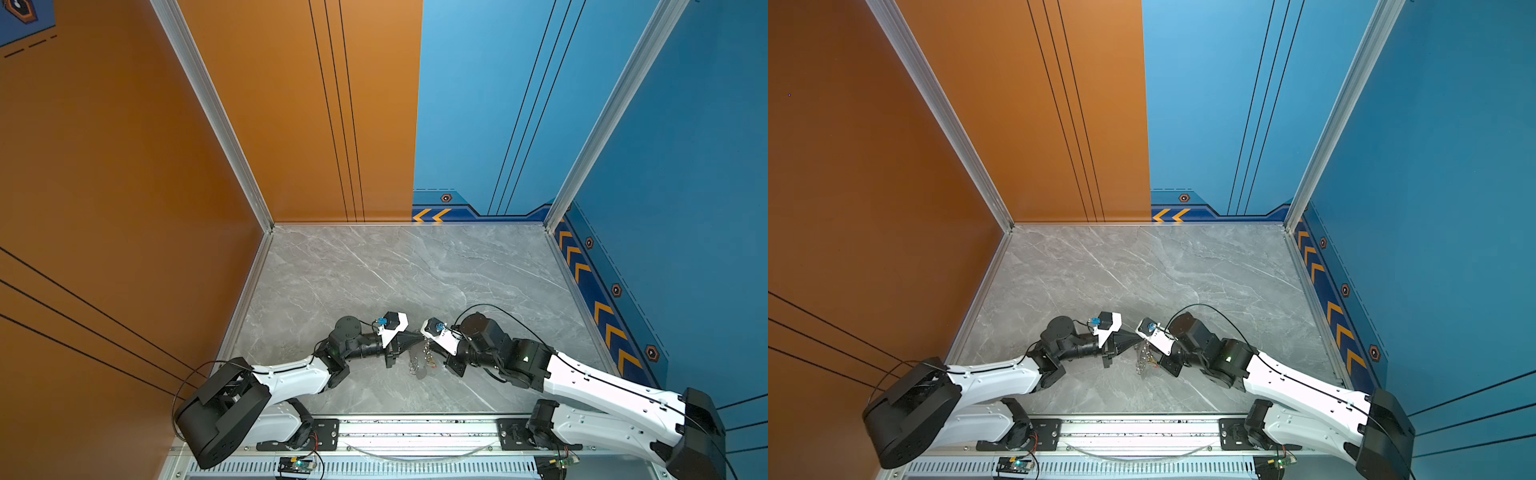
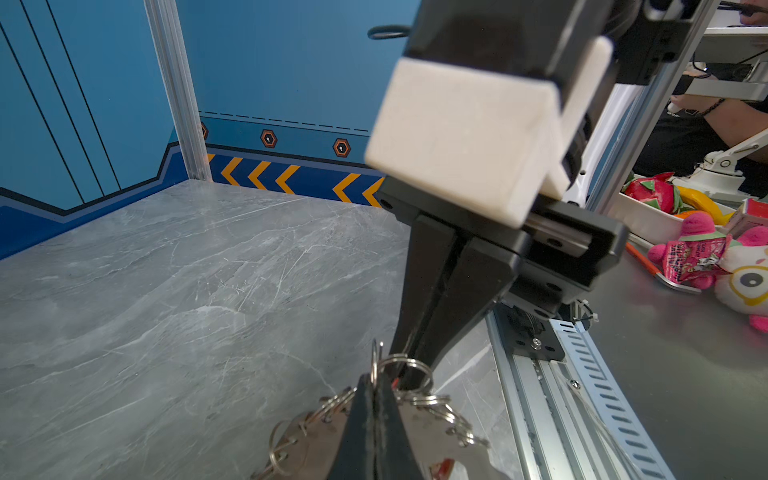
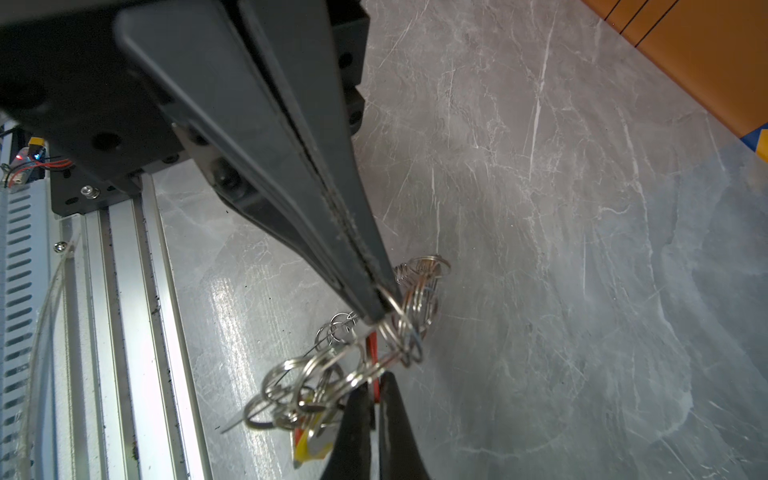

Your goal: Put the keys on the keyring

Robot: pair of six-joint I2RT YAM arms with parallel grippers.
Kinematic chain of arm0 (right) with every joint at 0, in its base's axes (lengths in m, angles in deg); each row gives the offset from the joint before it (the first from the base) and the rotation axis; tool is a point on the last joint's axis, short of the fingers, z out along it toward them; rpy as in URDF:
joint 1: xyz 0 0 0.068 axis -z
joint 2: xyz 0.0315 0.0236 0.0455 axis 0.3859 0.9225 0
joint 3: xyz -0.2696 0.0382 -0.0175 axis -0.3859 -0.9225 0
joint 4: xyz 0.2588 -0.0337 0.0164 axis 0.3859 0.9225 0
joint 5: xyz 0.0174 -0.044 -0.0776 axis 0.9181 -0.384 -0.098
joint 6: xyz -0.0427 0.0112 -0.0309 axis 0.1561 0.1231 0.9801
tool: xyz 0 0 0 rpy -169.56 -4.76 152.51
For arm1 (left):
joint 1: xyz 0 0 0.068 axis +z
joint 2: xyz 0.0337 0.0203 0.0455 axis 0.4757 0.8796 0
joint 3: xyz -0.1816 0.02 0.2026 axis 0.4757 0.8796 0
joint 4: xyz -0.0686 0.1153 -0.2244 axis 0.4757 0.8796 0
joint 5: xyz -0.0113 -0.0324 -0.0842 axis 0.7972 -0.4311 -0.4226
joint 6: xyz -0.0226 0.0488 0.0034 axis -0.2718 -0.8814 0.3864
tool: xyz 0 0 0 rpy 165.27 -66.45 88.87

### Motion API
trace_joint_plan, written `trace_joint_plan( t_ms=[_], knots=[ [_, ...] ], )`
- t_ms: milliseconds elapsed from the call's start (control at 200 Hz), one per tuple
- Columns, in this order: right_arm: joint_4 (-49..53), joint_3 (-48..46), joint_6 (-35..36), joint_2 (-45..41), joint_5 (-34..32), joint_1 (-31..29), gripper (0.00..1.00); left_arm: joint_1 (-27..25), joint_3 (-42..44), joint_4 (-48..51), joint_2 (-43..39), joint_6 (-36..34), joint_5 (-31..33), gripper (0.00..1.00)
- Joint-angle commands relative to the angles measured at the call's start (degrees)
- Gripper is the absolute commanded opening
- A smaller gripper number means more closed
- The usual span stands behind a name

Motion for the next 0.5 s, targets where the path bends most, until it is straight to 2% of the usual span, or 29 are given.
trace_joint_plan(
  t_ms=[0,496],
  knots=[
    [2.8,1.7,1.1,1.4,-2.5,-1.4,0.00,0.3,0.0,-3.8,-0.6,0.6,0.9,0.00],
    [4.2,3.2,1.4,5.2,-4.7,-2.1,0.00,1.3,1.2,-8.4,-0.4,2.9,1.0,0.00]
  ],
)
